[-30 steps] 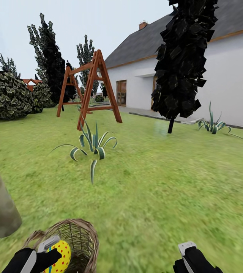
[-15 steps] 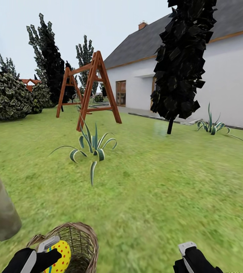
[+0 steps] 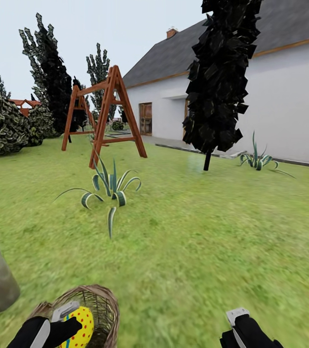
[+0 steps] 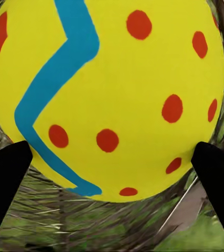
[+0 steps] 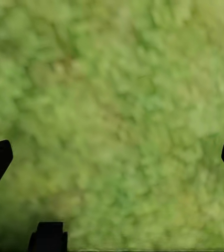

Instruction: Take the three Easter eggs out of the wicker basket on the lawn in the garden, then place them on the lawn next to a single tree (choose any tree) so that all three eggs are next to the same tree and none are left in the basket.

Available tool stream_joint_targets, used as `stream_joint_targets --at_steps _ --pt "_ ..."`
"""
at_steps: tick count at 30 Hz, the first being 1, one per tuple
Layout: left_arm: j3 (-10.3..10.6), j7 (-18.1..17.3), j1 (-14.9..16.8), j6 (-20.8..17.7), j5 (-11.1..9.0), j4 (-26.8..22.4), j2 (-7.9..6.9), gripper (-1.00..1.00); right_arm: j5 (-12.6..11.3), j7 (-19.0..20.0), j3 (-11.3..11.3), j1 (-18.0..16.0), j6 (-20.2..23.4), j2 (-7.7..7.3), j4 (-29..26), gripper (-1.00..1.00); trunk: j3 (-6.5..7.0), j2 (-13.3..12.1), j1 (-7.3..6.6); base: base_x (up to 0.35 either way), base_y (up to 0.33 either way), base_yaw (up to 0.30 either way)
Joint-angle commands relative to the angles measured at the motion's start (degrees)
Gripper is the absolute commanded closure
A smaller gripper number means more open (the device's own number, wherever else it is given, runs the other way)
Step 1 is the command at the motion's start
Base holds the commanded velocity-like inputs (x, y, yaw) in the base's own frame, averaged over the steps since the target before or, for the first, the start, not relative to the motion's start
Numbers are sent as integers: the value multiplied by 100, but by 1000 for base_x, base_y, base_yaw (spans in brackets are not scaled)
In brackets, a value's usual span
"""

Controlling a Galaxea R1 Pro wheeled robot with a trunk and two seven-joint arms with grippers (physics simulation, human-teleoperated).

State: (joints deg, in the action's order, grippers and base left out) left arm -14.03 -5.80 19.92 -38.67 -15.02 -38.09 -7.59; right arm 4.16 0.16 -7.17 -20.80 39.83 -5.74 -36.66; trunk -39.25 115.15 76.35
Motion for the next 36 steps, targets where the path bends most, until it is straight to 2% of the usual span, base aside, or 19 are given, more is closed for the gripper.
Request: stream_joint_targets --at_steps 1,2,4,7,9,12,14,36 --pt "-22 -27 3 70 14 5 3 100 38 2 -30 -3 34 -6 -8 -100 12 -38 -27 -330 4 0" --pt "-13 -22 3 443 12 105 3 100 40 2 -30 -3 30 -6 -8 -100 30 -78 -49 -270 1 0" --pt "-5 -12 3 899 10 377 3 100 52 2 -30 -3 33 -6 -8 -100 66 -159 -93 -97 1 0" --pt "-16 -29 3 998 -5 413 -23 100 46 2 -27 -3 34 -6 -8 -100 120 -279 -159 -17 0 0" --pt "-20 -48 3 908 -6 400 -31 100 43 2 -27 -3 34 -6 -8 -100 156 -359 -203 -2 0 0" --pt "-18 -48 3 218 6 230 -43 100 30 2 -25 -3 34 -7 -8 -100 210 -479 -268 0 0 0" --pt "-15 -36 3 80 13 197 -22 100 28 2 -24 -3 34 -8 -8 -100 246 -560 -312 0 0 0" --pt "-3 -31 3 70 15 191 3 100 28 2 -24 -3 34 -6 -8 -100 641 -1442 -796 -40 0 0"
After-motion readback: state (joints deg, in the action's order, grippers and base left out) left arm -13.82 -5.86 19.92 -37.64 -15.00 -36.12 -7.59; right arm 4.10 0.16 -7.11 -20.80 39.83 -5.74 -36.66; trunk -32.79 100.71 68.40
